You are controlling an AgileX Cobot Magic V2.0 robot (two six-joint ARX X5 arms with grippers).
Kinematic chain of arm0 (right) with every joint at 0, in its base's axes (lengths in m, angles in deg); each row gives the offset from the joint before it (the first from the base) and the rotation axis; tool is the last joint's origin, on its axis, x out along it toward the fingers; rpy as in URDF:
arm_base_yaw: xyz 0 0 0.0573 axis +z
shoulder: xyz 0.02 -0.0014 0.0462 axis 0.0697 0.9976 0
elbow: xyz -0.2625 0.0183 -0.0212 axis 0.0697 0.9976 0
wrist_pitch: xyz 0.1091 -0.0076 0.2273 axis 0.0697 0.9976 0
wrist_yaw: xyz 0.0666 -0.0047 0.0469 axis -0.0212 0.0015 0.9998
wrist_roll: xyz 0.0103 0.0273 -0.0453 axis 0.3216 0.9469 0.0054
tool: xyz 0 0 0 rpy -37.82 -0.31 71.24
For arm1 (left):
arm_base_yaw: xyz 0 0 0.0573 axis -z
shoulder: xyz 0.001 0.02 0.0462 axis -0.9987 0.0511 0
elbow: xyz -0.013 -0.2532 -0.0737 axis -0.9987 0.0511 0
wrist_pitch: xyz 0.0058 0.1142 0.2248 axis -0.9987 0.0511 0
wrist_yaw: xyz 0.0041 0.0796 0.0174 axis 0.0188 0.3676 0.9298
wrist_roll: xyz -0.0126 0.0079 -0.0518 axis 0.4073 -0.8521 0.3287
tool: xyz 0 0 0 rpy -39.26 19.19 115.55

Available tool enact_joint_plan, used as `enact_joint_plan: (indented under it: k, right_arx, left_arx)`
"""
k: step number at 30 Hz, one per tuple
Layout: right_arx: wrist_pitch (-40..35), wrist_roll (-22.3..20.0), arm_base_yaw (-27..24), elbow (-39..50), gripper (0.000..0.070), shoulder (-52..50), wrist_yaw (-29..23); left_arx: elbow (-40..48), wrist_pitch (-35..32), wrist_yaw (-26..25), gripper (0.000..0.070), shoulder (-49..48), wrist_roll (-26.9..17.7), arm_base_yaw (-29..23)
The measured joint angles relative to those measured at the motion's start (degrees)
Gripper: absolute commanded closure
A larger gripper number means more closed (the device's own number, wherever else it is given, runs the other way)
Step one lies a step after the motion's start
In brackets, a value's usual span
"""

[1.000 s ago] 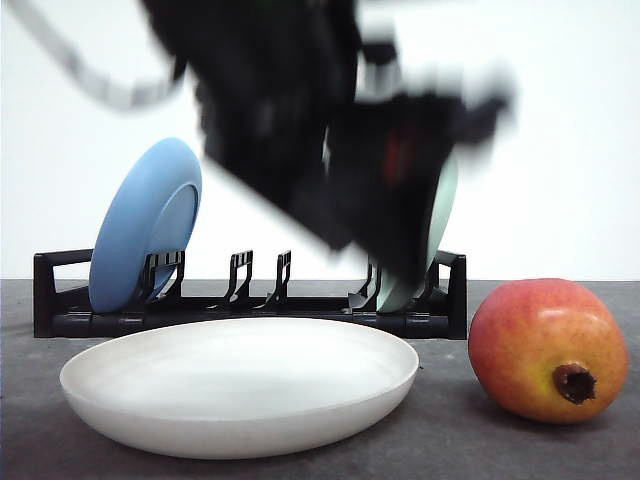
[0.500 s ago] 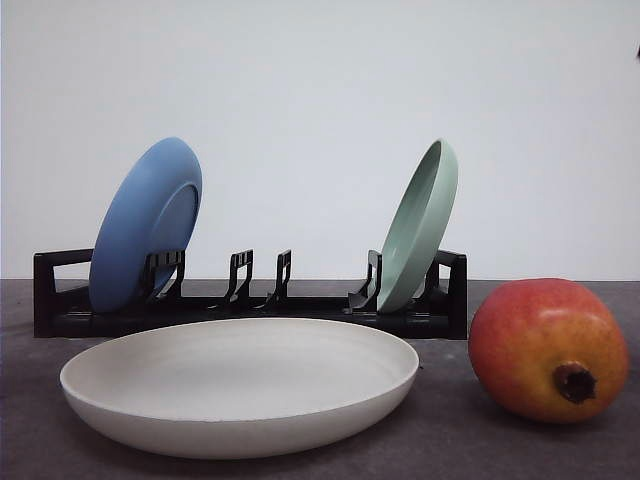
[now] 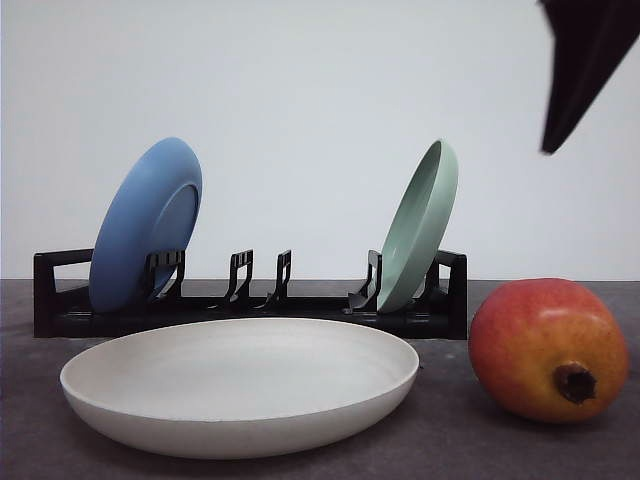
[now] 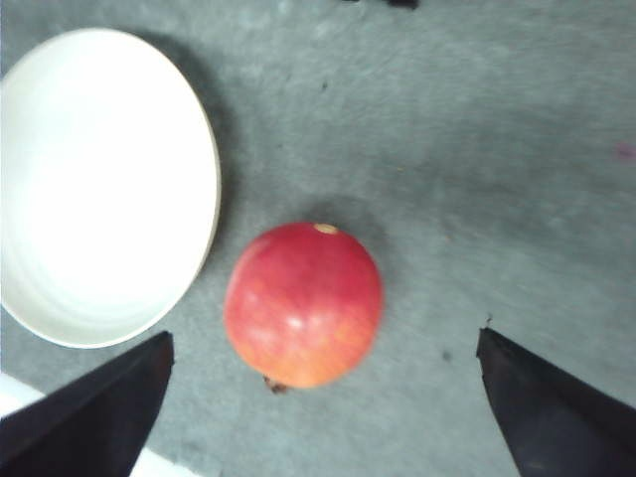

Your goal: Place pomegranate in white plate

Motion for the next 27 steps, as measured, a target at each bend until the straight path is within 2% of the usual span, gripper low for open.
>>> enact_joint_plan:
  k: [6,12,27]
  right_arx:
    - [-4.72,5.1,5.9,0.84,0.0073,3.75,-4.2]
    - [-6.51,9.51,9.29,2.56,0.007,8.69,-7.19]
    - [-8.06,15.35,11.5,2.64,0.0067,17.6,-8.47]
  left_arx:
    - [0.0,0.95,0.0,0.0346,0.0,0.01,0.0]
    - [0.0,0.95,0.0,0.0346,0.0,0.01,0.0]
    - [0.0,0.95,0.0,0.0347,0.0,0.01,0.0]
